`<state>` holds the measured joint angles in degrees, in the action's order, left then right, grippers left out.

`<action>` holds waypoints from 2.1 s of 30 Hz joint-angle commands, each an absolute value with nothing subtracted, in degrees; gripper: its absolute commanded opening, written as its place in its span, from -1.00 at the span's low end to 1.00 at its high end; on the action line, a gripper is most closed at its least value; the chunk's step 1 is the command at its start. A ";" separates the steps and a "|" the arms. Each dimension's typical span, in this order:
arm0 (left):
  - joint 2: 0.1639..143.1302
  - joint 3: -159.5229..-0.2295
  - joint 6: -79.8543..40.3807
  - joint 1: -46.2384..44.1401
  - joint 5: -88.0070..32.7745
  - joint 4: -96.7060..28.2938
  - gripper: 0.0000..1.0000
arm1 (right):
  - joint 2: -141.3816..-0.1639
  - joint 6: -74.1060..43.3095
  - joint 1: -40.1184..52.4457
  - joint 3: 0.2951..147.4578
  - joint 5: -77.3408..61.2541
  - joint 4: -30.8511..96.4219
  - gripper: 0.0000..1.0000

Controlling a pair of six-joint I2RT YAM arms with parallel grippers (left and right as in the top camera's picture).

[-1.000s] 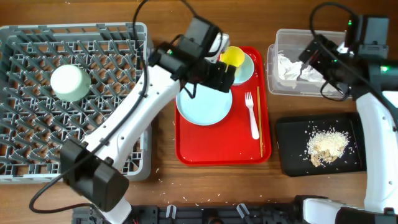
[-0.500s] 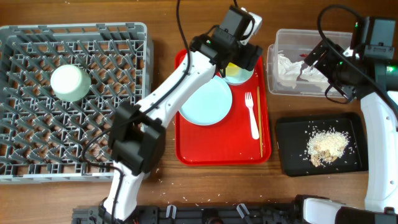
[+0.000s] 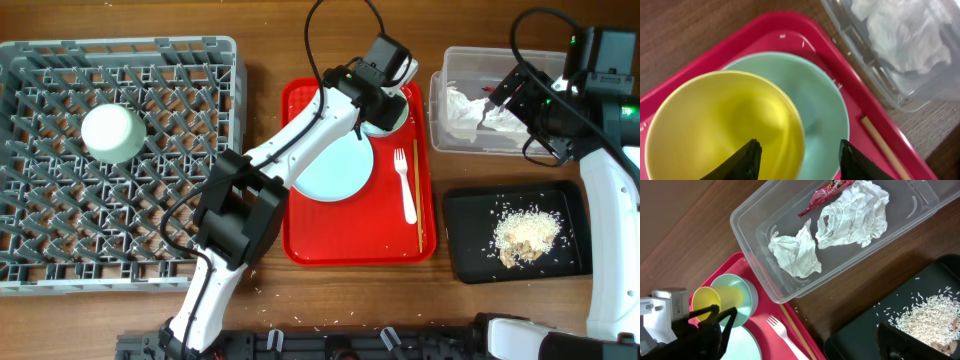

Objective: Sort waste into correct bins and load items into the dishwasher rack
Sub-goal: 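Grasp the yellow cup with the left gripper from the saucer, then carry the yellow cup to the dish rack and lower it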

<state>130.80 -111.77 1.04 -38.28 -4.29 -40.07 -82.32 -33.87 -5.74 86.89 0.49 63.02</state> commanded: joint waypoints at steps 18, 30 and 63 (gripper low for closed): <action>116.31 -111.98 -3.75 -37.19 -4.01 -43.72 -0.92 | -82.63 -34.65 -5.82 87.66 1.45 63.02 0.99; 104.81 -111.33 -19.99 7.84 -44.56 -67.16 -0.92 | -82.67 -34.68 -5.80 87.66 1.43 62.96 1.00; 104.81 -61.28 2.33 56.42 -84.86 -55.46 -0.92 | -82.67 -34.65 -5.80 87.66 1.43 62.83 1.00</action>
